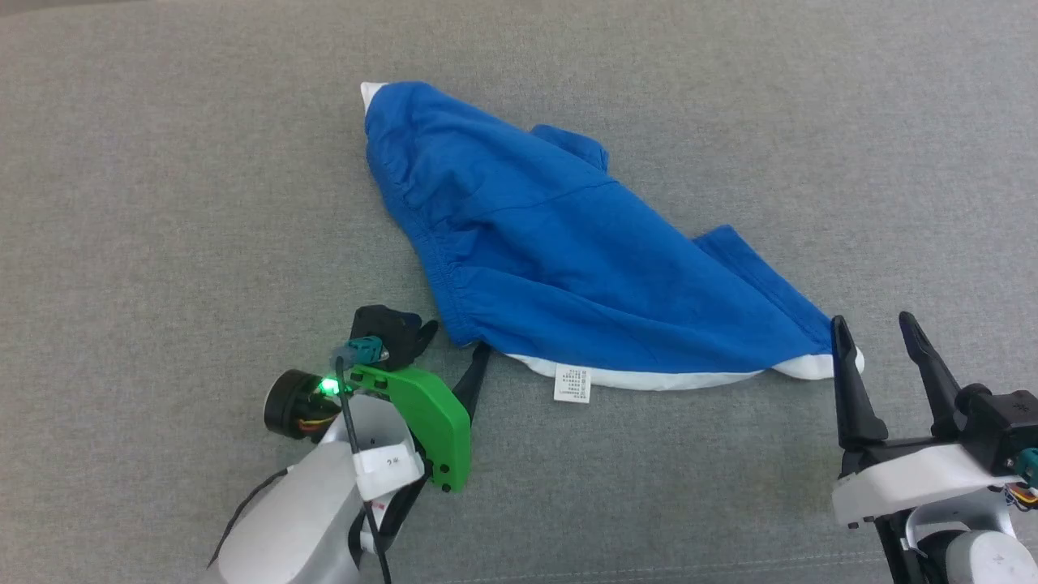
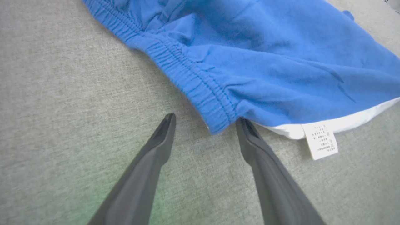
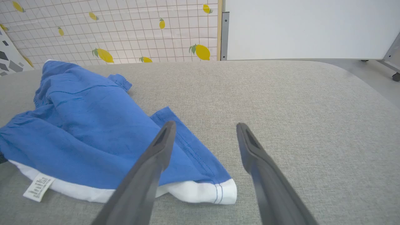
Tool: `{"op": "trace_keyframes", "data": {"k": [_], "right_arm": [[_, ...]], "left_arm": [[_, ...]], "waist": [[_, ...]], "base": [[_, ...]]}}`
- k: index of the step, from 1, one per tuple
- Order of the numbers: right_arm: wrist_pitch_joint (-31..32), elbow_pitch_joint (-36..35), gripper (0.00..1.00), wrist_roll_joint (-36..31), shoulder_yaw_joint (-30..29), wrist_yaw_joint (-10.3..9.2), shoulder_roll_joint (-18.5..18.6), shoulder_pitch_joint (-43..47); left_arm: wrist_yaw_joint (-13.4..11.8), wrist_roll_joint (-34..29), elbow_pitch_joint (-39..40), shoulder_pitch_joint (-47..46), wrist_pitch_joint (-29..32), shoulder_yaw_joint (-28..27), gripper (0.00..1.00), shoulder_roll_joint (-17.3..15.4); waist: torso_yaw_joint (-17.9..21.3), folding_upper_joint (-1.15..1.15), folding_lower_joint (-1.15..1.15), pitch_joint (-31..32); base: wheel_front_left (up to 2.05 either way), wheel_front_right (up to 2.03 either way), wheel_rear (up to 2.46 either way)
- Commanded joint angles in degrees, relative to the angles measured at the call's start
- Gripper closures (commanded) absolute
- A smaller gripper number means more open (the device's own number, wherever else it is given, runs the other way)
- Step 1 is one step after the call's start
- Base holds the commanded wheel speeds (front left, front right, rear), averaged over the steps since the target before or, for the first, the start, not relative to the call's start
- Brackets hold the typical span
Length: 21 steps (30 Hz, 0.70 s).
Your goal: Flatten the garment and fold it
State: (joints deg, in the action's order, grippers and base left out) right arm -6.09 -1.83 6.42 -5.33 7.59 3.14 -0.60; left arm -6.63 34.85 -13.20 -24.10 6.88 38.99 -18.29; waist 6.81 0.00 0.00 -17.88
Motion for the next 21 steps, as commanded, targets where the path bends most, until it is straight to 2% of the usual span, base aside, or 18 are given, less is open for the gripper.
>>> {"op": "trace_keyframes", "data": {"k": [1, 5, 6, 7, 8, 18, 21], "right_arm": [[-0.62, 0.26, 0.00, -0.46, -0.03, -0.10, -0.20, -0.97], [-0.80, 0.67, 0.00, -0.54, 0.05, -0.10, -0.23, -1.31], [-0.81, 0.73, 0.00, -0.54, 0.05, -0.10, -0.23, -1.37], [-0.81, 0.82, 0.00, -0.51, 0.06, -0.10, -0.24, -1.42], [-0.82, 0.92, 0.00, -0.48, 0.06, -0.10, -0.24, -1.44], [-0.23, 2.33, 0.00, -0.93, -0.11, -0.10, -0.25, -1.21], [2.70, 2.87, 0.00, -1.36, 0.40, -0.10, -0.25, -0.32]], "left_arm": [[0.07, -0.09, -0.55, -1.08, -0.51, -0.12, 0.00, 0.12], [0.03, -0.19, -1.16, -1.59, -1.85, -0.35, 0.00, 0.49], [0.15, -0.21, -1.21, -1.67, -2.13, -0.32, 0.27, 0.53], [0.52, -0.35, -1.17, -1.78, -2.46, -0.10, 0.90, 0.50], [0.75, -0.53, -1.12, -1.86, -2.77, 0.08, 1.00, 0.45], [1.56, -1.06, -0.30, -0.61, -5.59, 0.66, 1.00, -0.57], [1.48, -1.33, 0.85, 0.57, -5.59, 0.98, 1.00, -1.77]], "waist": [[0.02, 0.00, 0.00, -0.40], [-0.20, 0.00, 0.00, -0.86], [-0.29, 0.00, 0.00, -0.90], [-0.42, 0.00, 0.00, -0.92], [-0.55, 0.00, 0.00, -0.89], [-2.38, 0.00, 0.00, 1.81], [-3.33, 0.00, 0.00, 3.26]], "base": [[0.00, 0.00, 0.00], [0.00, 0.00, 0.00], [0.00, 0.00, 0.00], [0.00, 0.00, 0.00], [0.00, 0.00, 0.00], [0.00, 0.00, 0.00], [0.00, 0.00, 0.00]]}}
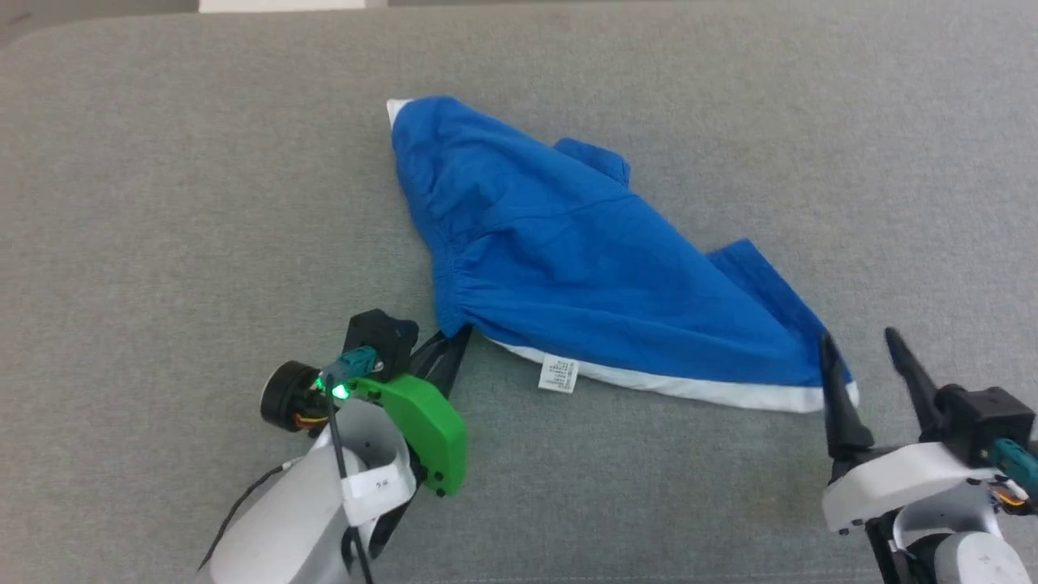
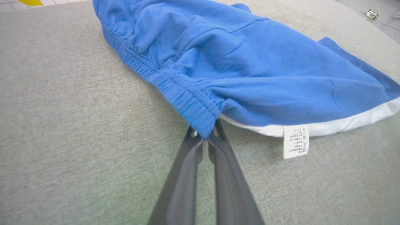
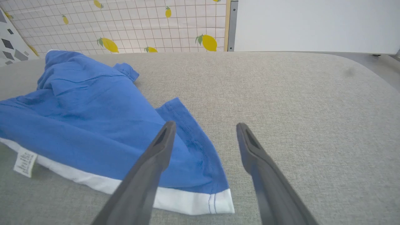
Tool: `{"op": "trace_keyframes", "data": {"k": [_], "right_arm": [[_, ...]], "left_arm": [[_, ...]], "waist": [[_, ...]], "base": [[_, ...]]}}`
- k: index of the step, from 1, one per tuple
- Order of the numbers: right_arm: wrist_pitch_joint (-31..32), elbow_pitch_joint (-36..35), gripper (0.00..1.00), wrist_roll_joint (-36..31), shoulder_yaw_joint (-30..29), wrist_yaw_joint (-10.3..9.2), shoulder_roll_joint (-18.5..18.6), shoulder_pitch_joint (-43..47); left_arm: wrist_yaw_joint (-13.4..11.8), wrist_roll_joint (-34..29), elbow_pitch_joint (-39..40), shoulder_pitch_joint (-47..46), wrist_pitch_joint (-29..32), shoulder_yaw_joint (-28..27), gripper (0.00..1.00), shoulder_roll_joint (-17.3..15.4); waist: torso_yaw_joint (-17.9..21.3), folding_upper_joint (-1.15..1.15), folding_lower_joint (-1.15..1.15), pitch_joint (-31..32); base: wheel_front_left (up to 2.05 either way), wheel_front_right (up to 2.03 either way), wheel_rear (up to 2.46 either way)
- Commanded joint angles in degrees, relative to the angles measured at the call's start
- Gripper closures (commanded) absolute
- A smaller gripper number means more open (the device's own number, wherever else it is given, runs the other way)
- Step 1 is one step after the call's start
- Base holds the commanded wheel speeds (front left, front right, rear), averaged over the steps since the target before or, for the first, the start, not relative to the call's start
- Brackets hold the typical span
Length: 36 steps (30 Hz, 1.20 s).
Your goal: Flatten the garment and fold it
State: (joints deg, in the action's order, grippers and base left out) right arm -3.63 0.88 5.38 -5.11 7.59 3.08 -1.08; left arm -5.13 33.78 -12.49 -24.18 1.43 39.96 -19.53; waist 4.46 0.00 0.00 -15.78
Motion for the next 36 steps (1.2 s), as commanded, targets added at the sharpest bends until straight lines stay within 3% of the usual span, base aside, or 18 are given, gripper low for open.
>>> {"op": "trace_keyframes", "data": {"k": [1, 9, 19, 26, 27, 28, 36], "right_arm": [[1.94, 0.47, 0.00, -0.08, 0.41, -0.10, -0.19, 0.63], [15.19, 1.67, 0.00, 0.85, -0.29, -0.10, 0.31, 3.41], [22.96, 5.53, 0.00, 0.89, -4.68, -0.10, -0.12, 0.72], [25.74, 8.73, 0.00, 1.99, -3.73, -0.10, -0.18, -0.63], [26.08, 9.09, 0.71, 2.12, -3.37, -0.10, -0.19, -0.60], [26.25, 9.26, 1.00, 2.24, -3.17, -0.10, -0.19, -0.57], [27.31, 6.17, 1.00, 4.55, -1.93, -0.10, 3.11, 1.53]], "left_arm": [[0.04, -0.29, 0.63, 1.11, 0.08, 0.18, 1.00, -1.05], [0.52, -0.39, 5.09, 3.62, 3.58, 1.92, 1.00, -4.51], [1.03, -0.95, 8.91, 4.27, 6.22, 3.81, 1.00, -6.39], [1.52, -1.15, 9.86, 4.51, 7.00, 4.75, 1.00, -7.26], [1.71, -1.25, 9.86, 4.53, 7.23, 5.02, 1.00, -7.48], [1.90, -1.29, 9.85, 4.58, 7.41, 5.24, 1.00, -7.66], [6.87, -0.69, 11.10, 6.59, 11.76, 8.42, 1.00, -14.00]], "waist": [[-1.35, 0.00, 0.00, 1.67], [-3.42, 0.00, 0.00, 3.22], [-4.68, 0.00, 0.00, 1.43], [-5.32, 0.00, 0.00, 0.29], [-5.41, 0.00, 0.00, 0.26], [-5.47, 0.00, 0.00, 0.29], [-4.90, 0.00, 0.00, 5.21]], "base": [[0.00, 0.00, 0.00], [0.00, 0.00, 0.00], [0.00, 0.00, 0.00], [0.00, 0.00, 0.00], [0.00, 0.00, 0.00], [0.00, 0.00, 0.00], [0.00, 0.00, 0.00]]}}
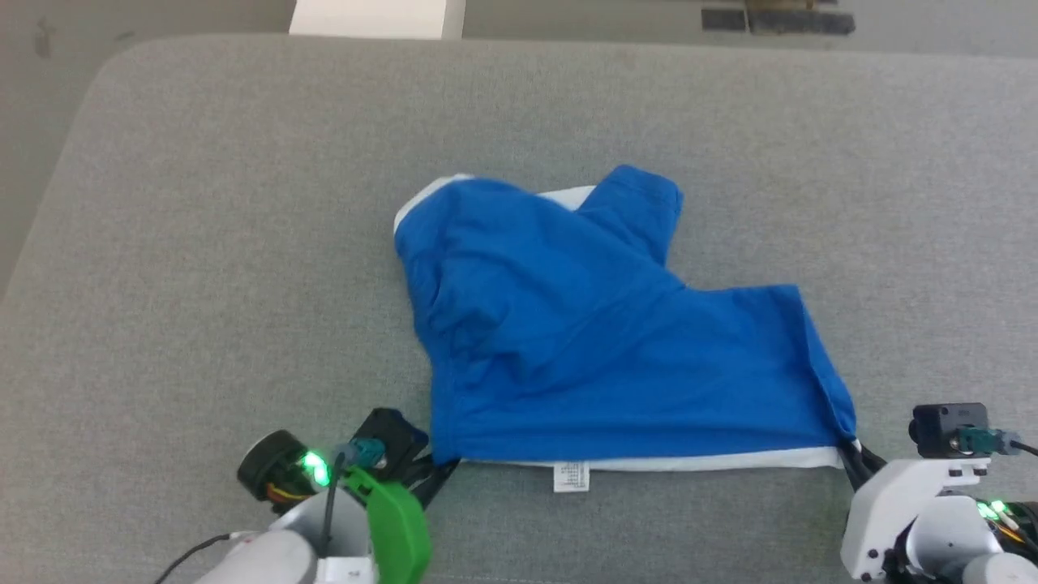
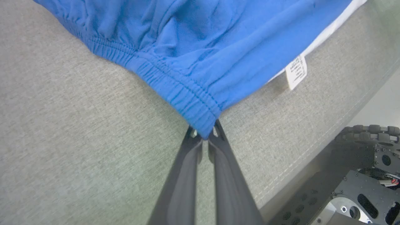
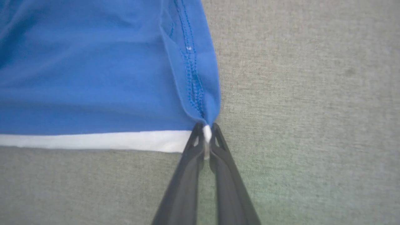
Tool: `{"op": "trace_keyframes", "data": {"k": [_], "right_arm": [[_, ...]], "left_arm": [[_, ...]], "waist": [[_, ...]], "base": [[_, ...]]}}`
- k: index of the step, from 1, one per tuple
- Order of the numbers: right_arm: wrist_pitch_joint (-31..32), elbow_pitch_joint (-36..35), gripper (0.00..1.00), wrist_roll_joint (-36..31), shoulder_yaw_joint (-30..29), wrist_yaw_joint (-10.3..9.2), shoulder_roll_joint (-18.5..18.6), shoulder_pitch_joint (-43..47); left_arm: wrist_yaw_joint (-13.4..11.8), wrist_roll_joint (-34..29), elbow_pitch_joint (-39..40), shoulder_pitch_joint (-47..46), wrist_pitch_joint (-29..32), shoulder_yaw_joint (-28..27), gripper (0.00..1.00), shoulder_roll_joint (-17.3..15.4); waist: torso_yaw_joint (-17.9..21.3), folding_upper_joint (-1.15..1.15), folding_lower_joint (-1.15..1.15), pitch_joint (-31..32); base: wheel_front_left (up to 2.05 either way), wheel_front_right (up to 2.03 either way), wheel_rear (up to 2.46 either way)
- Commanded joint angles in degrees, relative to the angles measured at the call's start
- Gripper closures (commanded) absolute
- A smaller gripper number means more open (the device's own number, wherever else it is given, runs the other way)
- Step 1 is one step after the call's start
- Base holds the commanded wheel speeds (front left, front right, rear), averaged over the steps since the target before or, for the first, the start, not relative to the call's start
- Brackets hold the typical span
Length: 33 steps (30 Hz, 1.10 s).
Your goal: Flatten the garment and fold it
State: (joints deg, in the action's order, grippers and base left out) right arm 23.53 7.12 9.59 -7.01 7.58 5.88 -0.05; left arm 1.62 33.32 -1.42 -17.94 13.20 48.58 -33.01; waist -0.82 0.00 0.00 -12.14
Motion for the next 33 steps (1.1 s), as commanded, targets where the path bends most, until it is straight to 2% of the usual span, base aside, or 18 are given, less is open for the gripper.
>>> {"op": "trace_keyframes", "data": {"k": [1, 5, 10, 17, 26, 33], "right_arm": [[0.21, -1.04, 1.00, 1.41, 0.43, -0.09, 1.19, 0.50], [0.71, -5.49, 1.00, 6.07, 1.87, -0.09, 5.20, -0.21], [2.88, -11.16, 1.00, 13.63, 1.47, -0.09, 9.63, -3.23], [8.60, -16.22, 1.00, 20.95, -0.74, -0.09, 13.38, -10.98], [16.15, -18.18, 1.00, 25.23, -2.45, -0.09, 15.20, -24.87], [20.21, -19.01, 1.00, 24.06, -2.83, -0.09, 16.32, -34.47]], "left_arm": [[0.56, 0.01, 0.61, 0.52, 0.54, -0.15, 1.00, -1.53], [1.07, 0.89, 4.17, 0.76, 2.13, -0.90, 1.00, -4.98], [0.16, 3.27, 10.78, -0.10, 3.96, -4.09, 1.00, -8.76], [0.04, 6.50, 19.14, -6.68, 8.76, -9.91, 1.00, -13.48], [1.65, 10.76, 22.21, -18.90, 15.01, -16.05, 1.00, -15.98], [2.81, 12.64, 21.42, -27.68, 18.83, -18.34, 1.00, -15.99]], "waist": [[0.57, 0.00, 0.00, 2.45], [1.18, 0.00, 0.00, 5.47], [1.53, 0.00, 0.00, 8.85], [1.45, 0.00, 0.00, 11.69], [2.25, 0.00, 0.00, 12.39], [3.74, 0.00, 0.00, 8.36]], "base": [[0.00, 0.00, 0.00], [0.00, 0.00, 0.00], [0.00, 0.00, 0.00], [0.00, 0.00, 0.00], [0.00, 0.00, 0.00], [0.00, 0.00, 0.00]]}}
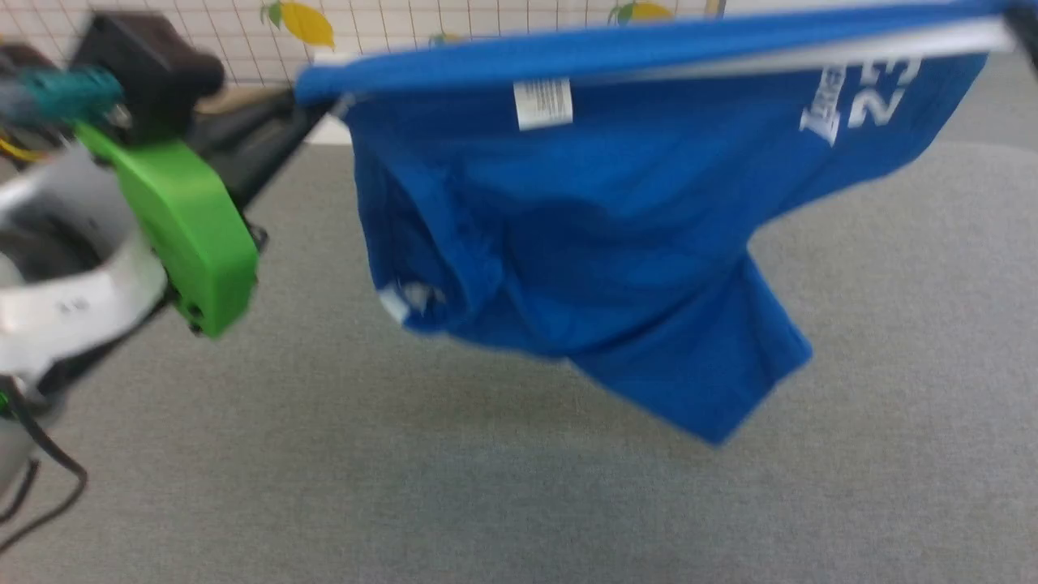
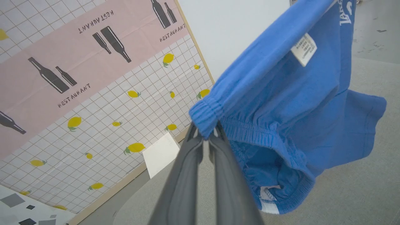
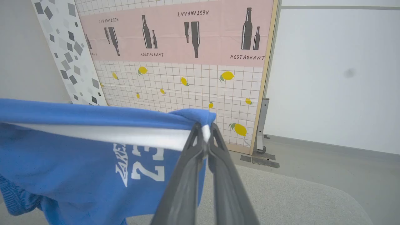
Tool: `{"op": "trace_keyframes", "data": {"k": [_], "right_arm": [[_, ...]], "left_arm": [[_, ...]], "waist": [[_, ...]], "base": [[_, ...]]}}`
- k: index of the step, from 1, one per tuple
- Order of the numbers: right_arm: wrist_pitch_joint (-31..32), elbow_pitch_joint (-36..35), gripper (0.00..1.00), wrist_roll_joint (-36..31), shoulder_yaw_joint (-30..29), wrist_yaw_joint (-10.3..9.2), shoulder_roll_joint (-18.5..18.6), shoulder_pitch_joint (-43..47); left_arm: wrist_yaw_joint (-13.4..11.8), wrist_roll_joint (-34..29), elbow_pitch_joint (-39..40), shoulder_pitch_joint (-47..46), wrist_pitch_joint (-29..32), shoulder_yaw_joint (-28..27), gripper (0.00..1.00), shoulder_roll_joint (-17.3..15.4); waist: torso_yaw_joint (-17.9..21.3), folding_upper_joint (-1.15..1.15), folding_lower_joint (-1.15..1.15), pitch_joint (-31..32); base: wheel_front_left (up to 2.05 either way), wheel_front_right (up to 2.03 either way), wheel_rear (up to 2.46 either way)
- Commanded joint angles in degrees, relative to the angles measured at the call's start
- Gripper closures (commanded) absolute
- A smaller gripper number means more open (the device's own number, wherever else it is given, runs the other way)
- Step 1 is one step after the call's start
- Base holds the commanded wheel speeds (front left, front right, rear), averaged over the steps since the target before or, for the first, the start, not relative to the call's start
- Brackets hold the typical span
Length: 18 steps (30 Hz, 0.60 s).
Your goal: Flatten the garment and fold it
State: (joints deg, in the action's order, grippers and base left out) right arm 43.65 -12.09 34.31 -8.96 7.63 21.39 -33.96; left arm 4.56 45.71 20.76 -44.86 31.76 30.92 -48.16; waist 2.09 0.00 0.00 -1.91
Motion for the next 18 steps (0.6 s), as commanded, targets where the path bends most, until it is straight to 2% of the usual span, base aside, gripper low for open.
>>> {"op": "trace_keyframes", "data": {"k": [1, 6, 11, 18], "right_arm": [[0.34, 0.33, 1.00, -0.84, -0.68, -0.14, 1.15, -1.97], [-0.35, 2.41, 1.00, -2.02, 1.80, -0.14, 4.00, -9.14], [-4.32, 8.38, 1.00, -2.94, 6.15, -0.14, 7.17, -19.93], [-14.92, 22.17, 1.00, -5.69, 11.44, -0.14, 6.92, -39.19]], "left_arm": [[0.01, 0.57, -1.12, -2.16, 0.76, -0.97, 1.00, -0.62], [1.03, 1.57, -3.26, -9.32, 3.65, -1.46, 1.00, 0.03], [2.24, 0.55, -8.04, -20.73, 6.70, -0.60, 1.00, 1.36], [2.88, -3.23, -19.55, -40.79, 7.18, 4.59, 1.00, 4.23]], "waist": [[1.14, 0.00, 0.00, -2.96], [2.91, 0.00, 0.00, -10.07], [5.02, 0.00, 0.00, -20.12], [8.07, 0.00, 0.00, -32.18]], "base": [[0.00, 0.00, 0.00], [0.00, 0.00, 0.00], [0.00, 0.00, 0.00], [0.00, 0.00, 0.00]]}}
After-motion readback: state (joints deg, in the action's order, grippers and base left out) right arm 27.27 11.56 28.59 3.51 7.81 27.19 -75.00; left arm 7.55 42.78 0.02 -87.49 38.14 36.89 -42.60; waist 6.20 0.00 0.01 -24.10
